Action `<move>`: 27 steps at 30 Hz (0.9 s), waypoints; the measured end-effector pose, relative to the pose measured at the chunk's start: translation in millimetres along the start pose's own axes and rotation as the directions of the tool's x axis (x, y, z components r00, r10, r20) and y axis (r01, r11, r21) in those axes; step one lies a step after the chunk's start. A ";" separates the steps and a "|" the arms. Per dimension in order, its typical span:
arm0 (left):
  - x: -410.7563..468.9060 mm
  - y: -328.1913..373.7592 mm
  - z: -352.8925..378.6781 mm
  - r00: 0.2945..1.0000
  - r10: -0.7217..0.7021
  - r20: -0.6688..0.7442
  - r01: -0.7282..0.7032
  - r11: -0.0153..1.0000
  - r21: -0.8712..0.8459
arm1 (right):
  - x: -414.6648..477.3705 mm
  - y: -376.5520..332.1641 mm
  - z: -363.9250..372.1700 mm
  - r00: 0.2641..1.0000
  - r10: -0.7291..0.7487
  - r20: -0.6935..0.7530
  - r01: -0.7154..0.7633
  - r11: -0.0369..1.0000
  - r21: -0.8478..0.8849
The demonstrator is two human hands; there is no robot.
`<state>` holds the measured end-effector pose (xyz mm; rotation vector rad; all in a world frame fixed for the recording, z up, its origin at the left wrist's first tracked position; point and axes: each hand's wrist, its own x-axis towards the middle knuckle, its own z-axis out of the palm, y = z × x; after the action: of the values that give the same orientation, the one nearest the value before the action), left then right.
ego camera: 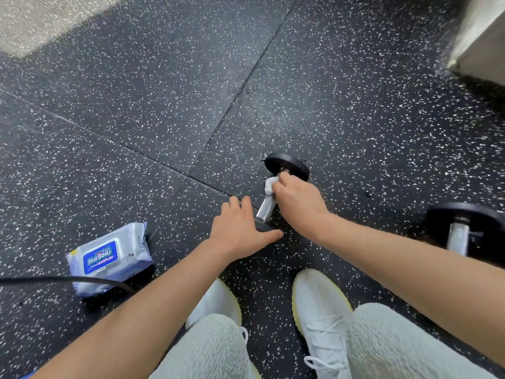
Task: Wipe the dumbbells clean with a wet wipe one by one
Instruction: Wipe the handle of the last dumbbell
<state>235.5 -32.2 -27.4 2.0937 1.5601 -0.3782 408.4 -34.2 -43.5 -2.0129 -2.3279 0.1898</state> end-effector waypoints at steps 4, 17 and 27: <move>-1.2 1.2 1.1 1.000 -0.004 -0.004 0.004 1.000 -0.020 | 1.8 6.5 0.4 0.996 -0.069 0.049 0.070 0.997 -0.022; -3.4 3.2 0.1 0.997 -0.012 0.083 0.026 0.985 -0.168 | -7.4 -5.8 5.0 0.989 -0.147 0.024 0.142 0.981 0.133; 0.7 1.8 -0.1 0.995 0.004 0.103 0.013 0.987 -0.161 | -3.6 -1.3 -5.4 0.992 -0.126 -0.005 0.122 0.944 0.306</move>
<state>237.5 -32.0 -27.3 1.9174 1.4842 -0.3438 408.3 -37.6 -37.9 -1.7194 -2.2567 0.5244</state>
